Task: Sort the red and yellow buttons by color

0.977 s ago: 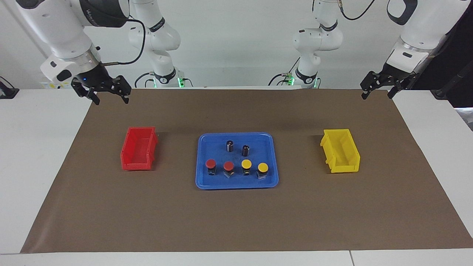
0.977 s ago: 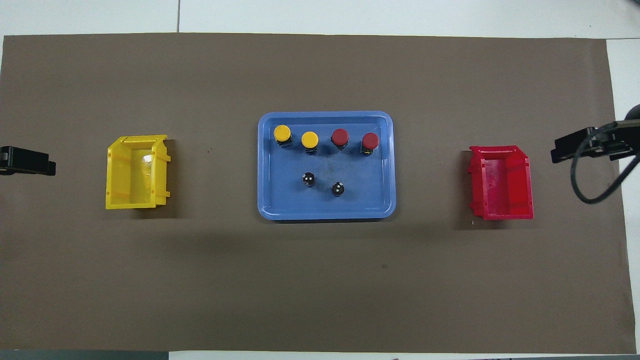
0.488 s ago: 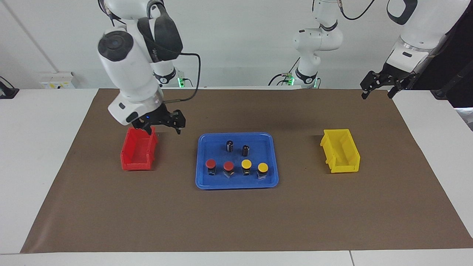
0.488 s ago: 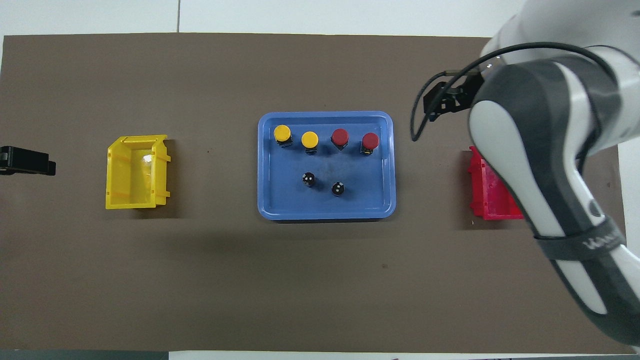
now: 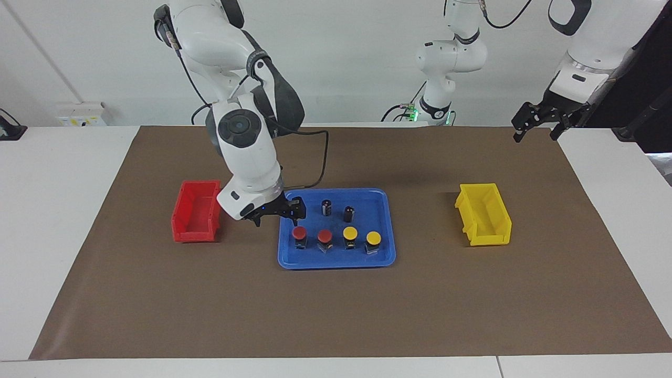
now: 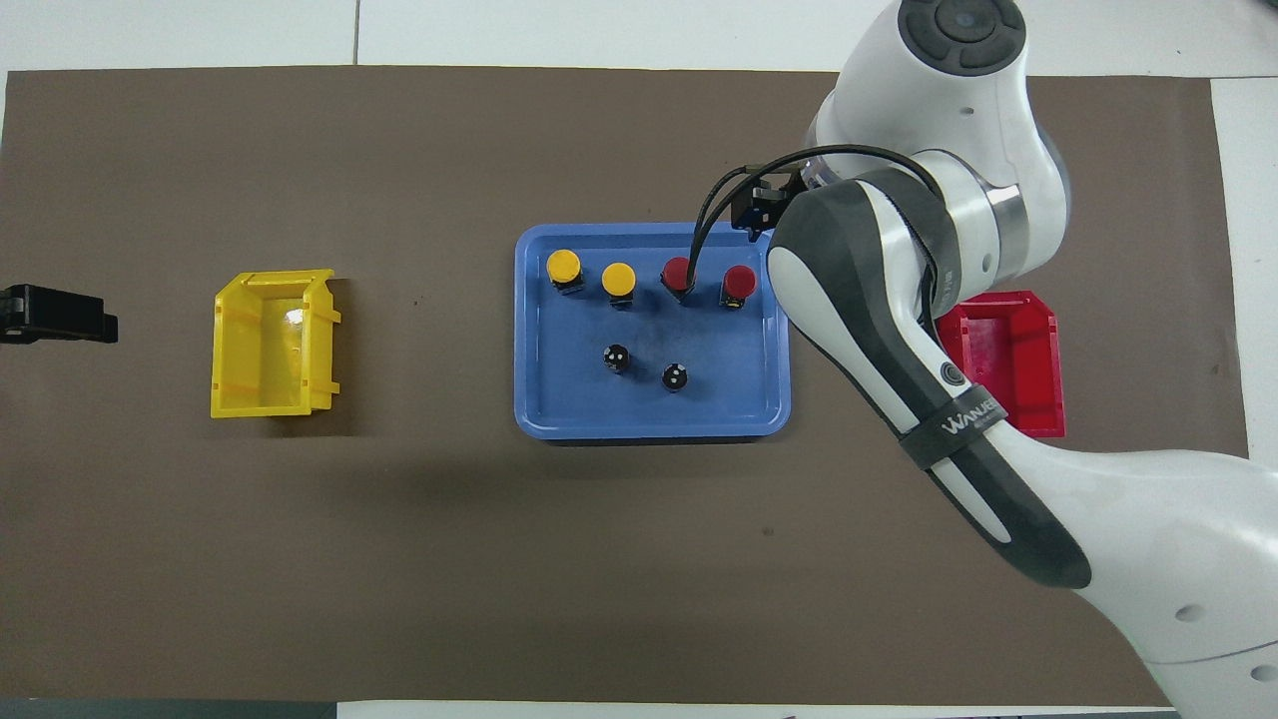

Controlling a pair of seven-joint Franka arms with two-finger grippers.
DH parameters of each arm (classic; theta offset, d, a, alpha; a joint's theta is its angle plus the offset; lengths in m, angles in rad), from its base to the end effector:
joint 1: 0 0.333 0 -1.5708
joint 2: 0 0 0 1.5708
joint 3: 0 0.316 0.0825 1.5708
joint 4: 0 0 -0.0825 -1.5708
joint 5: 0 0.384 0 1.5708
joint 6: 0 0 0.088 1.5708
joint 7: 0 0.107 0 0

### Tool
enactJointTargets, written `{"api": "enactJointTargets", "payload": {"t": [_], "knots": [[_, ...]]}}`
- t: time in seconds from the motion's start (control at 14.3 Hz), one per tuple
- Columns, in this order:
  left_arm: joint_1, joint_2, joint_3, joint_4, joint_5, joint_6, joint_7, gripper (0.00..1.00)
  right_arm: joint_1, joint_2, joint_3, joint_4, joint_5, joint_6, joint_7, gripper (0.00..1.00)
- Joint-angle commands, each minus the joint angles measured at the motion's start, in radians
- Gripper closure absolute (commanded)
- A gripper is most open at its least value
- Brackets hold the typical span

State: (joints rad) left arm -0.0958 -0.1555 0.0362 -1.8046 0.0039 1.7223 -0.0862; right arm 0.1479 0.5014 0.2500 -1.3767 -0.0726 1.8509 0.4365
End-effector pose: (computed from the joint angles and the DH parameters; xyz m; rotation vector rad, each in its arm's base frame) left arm 0.5166 -0.0291 0.6098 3.1322 0.0406 0.1140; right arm 0.6585 0.2352 0.4316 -3.0997 0.0728 0.0483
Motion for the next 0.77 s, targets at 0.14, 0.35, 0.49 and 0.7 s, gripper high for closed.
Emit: {"api": "enactJointTargets", "payload": {"t": [0.14,0.35,0.49,0.7], "knots": [[-0.177,-0.032,-0.022,-0.125,0.004,0.149,-0.251,0.0,0.032,-0.001,0.008,-0.134,-0.016,0.177,0.065,0.05],[-0.237,0.011,-0.024,-0.143,-0.008,0.264,-0.346,0.0,0.033,0.002,0.009,-0.203,-0.021,0.258,0.064,0.11],[-0.298,0.098,-0.022,-0.134,-0.007,0.374,-0.44,0.0,0.033,0.002,0.008,-0.222,-0.022,0.278,0.061,0.16],[-0.338,0.238,-0.025,-0.089,-0.007,0.485,-0.506,0.0,0.035,0.002,0.008,-0.243,-0.022,0.292,0.057,0.25]]}}
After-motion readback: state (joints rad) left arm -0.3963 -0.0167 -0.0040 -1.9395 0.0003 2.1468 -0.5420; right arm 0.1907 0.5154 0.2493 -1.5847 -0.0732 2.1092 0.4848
